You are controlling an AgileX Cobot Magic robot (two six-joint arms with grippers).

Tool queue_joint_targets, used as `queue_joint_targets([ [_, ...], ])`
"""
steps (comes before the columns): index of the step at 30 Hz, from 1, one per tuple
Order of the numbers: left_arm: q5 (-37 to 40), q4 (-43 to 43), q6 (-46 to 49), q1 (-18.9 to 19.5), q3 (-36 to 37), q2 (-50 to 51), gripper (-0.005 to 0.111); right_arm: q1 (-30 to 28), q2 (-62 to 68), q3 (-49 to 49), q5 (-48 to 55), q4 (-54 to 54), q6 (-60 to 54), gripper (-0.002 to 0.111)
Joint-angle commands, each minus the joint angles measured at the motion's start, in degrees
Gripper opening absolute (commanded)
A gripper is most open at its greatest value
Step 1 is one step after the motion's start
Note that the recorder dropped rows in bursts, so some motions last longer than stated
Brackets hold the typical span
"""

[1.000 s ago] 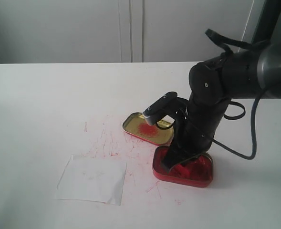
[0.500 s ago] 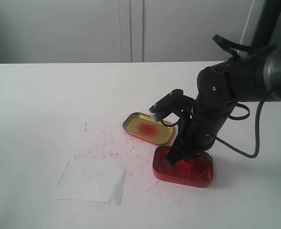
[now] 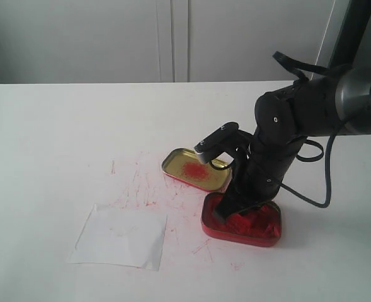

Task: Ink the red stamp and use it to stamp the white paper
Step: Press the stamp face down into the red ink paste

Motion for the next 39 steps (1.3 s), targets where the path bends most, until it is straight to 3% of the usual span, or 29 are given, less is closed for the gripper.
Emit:
queue_joint_targets([
  [1, -0.2, 0.1, -0.1, -0.2, 0.2, -0.2, 0.000, -0.4, 3.5, 1.0, 2.2, -0.4, -0.5, 0.000],
  [39, -0.2, 0.1, -0.1, -0.2, 0.2, -0.2, 0.000, -0.4, 2.5, 3.3, 0.4, -0.4, 1.4, 0.000],
])
